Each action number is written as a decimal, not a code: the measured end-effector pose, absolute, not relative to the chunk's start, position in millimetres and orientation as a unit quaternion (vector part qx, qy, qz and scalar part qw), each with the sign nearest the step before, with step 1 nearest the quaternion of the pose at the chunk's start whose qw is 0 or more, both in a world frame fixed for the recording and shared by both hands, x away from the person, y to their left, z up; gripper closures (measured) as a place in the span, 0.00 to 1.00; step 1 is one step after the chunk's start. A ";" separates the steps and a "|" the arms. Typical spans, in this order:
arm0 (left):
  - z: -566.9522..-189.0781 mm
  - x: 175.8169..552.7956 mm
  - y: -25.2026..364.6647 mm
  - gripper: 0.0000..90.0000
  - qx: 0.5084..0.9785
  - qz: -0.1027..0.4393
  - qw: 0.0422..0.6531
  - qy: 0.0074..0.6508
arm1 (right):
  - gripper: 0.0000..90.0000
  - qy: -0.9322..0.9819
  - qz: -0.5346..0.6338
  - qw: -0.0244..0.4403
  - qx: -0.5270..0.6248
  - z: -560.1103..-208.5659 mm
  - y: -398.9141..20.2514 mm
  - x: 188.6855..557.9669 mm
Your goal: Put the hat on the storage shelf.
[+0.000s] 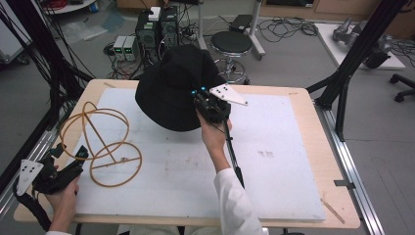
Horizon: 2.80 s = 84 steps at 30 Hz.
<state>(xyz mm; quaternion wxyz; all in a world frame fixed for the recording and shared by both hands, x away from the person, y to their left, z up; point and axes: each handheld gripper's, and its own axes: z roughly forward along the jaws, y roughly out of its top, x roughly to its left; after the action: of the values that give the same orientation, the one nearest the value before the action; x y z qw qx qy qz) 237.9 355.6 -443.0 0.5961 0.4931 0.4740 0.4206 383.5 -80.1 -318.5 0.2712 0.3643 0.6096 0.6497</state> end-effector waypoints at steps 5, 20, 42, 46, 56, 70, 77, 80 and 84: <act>-442.8 237.8 355.0 0.25 0.493 0.420 0.597 0.473 | 0.97 0.588 0.677 0.274 0.348 -305.8 -83.8 374.2; -443.2 238.3 355.3 0.25 0.490 0.419 0.600 0.474 | 0.97 0.562 0.731 0.259 0.286 -269.8 -70.7 346.8; -443.1 238.0 355.6 0.25 0.491 0.419 0.600 0.474 | 0.97 0.589 0.752 0.207 0.213 -253.9 -23.7 319.6; -442.9 237.8 355.6 0.25 0.490 0.419 0.600 0.473 | 0.97 0.597 0.751 0.199 0.199 -253.1 -12.9 314.3; -442.6 237.3 356.0 0.25 0.489 0.419 0.601 0.473 | 0.97 0.626 0.739 0.182 0.171 -252.5 20.1 303.1; -442.2 235.6 357.2 0.25 0.484 0.421 0.602 0.476 | 0.96 0.684 0.697 0.146 0.157 -272.1 54.8 297.3; -442.2 234.8 358.2 0.25 0.481 0.424 0.601 0.476 | 0.96 0.700 0.682 0.131 0.167 -283.3 61.0 299.8; -442.2 234.8 358.0 0.25 0.480 0.424 0.602 0.477 | 0.96 0.707 0.674 0.131 0.169 -286.1 62.4 300.0; -442.0 234.3 358.4 0.25 0.479 0.424 0.602 0.478 | 0.96 0.709 0.672 0.126 0.174 -289.1 61.9 300.5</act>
<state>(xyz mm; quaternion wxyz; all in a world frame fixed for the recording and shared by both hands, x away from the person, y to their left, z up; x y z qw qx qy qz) 234.3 358.4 -442.0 0.6019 0.4792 0.4777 0.4242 300.5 61.9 -289.1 0.1262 0.1742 0.7091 0.6715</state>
